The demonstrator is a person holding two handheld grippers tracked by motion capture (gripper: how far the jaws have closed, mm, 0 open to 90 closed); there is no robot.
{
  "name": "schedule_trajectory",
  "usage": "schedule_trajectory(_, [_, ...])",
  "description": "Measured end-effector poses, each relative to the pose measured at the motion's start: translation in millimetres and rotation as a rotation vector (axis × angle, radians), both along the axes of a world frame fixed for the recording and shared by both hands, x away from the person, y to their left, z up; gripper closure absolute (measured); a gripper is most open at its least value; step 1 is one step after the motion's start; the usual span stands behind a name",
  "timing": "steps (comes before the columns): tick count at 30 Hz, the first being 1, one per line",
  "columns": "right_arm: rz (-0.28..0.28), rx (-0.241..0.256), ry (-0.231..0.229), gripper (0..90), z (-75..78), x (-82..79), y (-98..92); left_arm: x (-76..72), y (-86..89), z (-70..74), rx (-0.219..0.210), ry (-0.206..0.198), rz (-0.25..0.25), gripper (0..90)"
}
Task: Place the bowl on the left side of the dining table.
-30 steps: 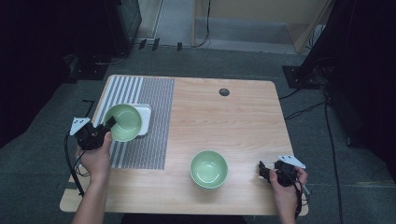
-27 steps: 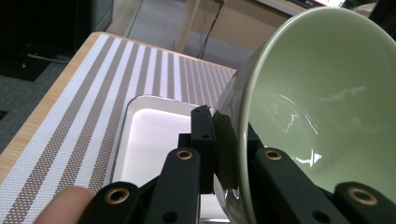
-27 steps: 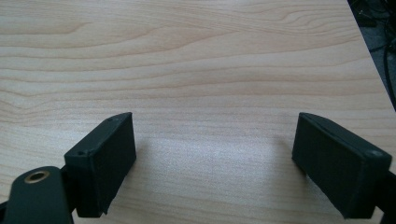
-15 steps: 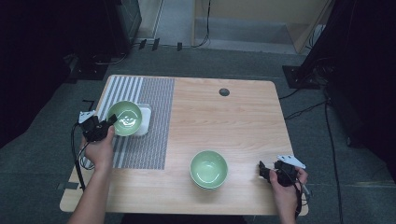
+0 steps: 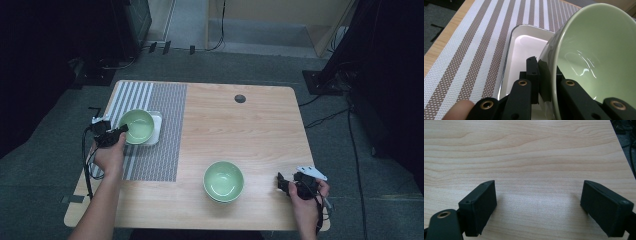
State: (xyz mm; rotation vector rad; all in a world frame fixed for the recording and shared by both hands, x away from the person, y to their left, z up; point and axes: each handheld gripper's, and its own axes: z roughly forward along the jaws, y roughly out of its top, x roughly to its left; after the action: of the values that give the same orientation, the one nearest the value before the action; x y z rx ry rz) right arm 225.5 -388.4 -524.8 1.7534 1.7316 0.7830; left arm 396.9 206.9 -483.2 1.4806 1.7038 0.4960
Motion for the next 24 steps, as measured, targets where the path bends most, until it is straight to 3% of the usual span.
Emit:
schedule_trajectory(3, [0.000, 0.000, 0.000, 12.9, 0.0, 0.0, 0.0, 5.9, -1.6, -1.4, 0.007, 0.051, 0.006, 84.2])
schedule_trajectory(10, [0.000, 0.000, 0.000, 12.9, 0.0, 0.0, 0.0, 17.2, -2.9, 2.2, 0.014, 0.101, 0.010, 84.0])
schedule_trajectory(18, [0.000, 0.000, 0.000, 12.8, 0.0, 0.0, 0.0, 30.7, -2.3, 2.1, 0.030, 0.193, 0.036, 83.6])
schedule_trajectory(24, [0.000, 0.000, 0.000, 12.9, 0.0, 0.0, 0.0, 35.7, -1.6, 2.5, 0.021, 0.208, 0.019, 81.4])
